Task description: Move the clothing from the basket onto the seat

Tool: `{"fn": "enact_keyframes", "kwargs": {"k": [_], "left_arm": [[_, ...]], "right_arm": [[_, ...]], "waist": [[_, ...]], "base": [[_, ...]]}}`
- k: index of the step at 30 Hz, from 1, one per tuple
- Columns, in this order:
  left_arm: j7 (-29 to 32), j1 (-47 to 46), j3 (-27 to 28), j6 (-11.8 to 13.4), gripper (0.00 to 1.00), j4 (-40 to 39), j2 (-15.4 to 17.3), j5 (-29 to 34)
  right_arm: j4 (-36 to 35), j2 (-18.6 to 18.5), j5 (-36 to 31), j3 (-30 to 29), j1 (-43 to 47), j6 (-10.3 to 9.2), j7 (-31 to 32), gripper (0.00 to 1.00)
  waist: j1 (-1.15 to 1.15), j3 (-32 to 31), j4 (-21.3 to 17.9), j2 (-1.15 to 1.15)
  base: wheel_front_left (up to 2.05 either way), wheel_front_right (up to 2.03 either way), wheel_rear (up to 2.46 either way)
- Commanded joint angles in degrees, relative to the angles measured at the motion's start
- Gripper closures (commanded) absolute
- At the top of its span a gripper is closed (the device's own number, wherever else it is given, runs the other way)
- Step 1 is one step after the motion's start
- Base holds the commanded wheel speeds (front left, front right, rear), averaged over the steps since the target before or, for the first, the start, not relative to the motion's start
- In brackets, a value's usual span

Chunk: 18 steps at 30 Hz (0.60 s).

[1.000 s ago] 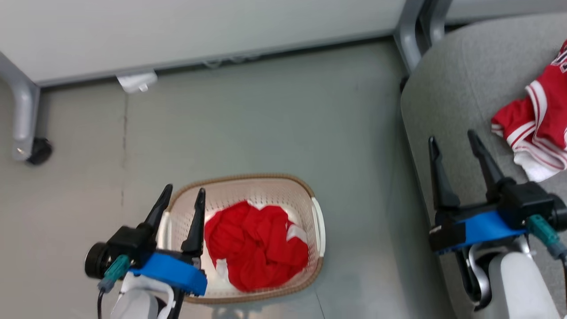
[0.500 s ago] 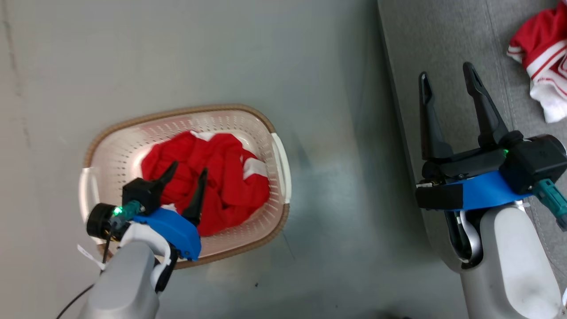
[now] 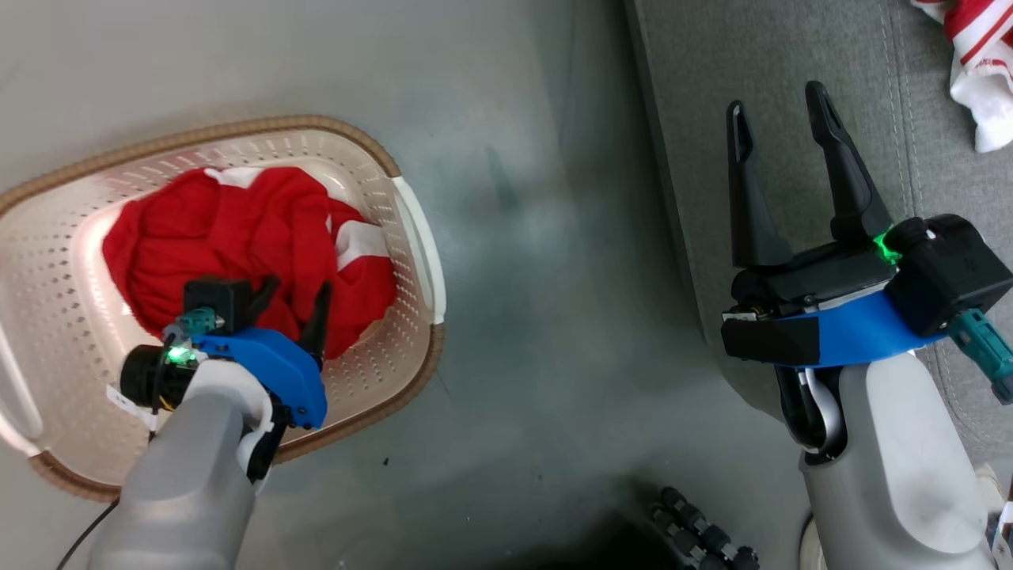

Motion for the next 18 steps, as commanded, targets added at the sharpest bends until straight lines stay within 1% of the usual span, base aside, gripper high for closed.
{"fn": "enact_keyframes", "kwargs": {"k": [1, 7, 14, 18], "left_arm": [[-0.26, -1.35, -0.69, -0.22, 0.00, 0.87, 0.97, -1.04], [-0.17, -3.33, -1.36, -0.22, 0.00, 3.41, 2.03, -2.68], [0.06, -5.34, -2.43, -0.22, 0.00, 7.23, 1.68, -4.12], [0.71, -6.39, -2.31, 0.28, 0.00, 10.07, 0.62, -4.66]], "right_arm": [[0.08, 0.25, 0.56, 0.39, -1.13, -0.06, -0.64, 0.00], [-0.32, 0.25, 1.64, 0.94, -1.32, -0.06, -1.28, 0.00], [-0.99, 0.25, 1.75, 0.56, 0.88, -0.06, -1.69, 0.00], [-2.00, 0.24, 1.36, 0.38, 1.82, -0.06, -1.31, 0.00]], "waist": [[-0.01, 2.13, -1.77, 0.00], [-0.01, 4.06, -2.99, 0.00], [-0.01, 4.88, -2.65, 0.00], [-0.01, 5.24, -2.24, 0.00]], "base": [[0.00, 0.00, 0.00], [0.00, 0.00, 0.00], [0.00, 0.00, 0.00], [0.00, 0.00, 0.00]]}}
